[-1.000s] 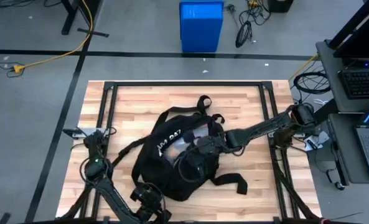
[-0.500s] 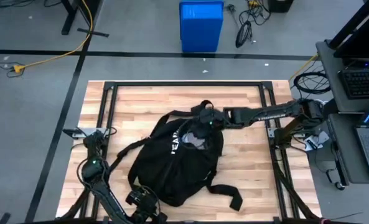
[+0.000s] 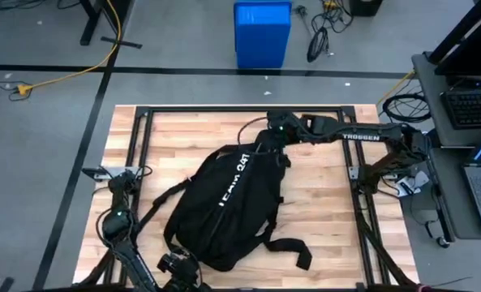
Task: Unpack backpack
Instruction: Close the black backpack
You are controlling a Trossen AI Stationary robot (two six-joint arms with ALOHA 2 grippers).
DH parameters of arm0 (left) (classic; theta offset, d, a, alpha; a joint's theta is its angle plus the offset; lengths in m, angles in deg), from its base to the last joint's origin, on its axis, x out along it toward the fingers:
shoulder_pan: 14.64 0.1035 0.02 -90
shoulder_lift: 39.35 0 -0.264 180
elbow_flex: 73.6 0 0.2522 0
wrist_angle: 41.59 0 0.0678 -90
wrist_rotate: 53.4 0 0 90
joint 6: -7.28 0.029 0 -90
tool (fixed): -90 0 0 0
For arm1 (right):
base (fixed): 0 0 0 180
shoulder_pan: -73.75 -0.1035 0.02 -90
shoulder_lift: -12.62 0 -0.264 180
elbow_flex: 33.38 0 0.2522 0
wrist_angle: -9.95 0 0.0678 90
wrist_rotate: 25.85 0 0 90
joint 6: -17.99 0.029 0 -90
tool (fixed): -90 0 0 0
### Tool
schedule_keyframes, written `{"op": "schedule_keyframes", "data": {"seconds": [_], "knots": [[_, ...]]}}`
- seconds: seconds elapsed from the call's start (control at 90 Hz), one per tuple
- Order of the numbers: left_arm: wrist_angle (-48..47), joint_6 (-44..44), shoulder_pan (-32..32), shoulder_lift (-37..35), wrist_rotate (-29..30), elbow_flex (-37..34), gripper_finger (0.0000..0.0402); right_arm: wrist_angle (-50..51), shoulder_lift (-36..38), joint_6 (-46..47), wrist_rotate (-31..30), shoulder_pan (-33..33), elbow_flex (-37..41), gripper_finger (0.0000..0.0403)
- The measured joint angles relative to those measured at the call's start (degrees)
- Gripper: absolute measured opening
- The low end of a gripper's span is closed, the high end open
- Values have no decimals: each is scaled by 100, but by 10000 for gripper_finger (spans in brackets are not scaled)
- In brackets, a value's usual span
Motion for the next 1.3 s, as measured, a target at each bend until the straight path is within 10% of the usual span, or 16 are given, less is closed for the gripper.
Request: {"op": "schedule_keyframes", "data": {"seconds": [0.678, 1.3], "knots": [[-56, -296, -228, -1, -244, -4, 2, 473, -9, 285, 1054, 2429, 2, 0], [-19, -399, -257, 0, -323, -4, 1, 688, -118, 531, 1665, 2876, 4, 0]]}}
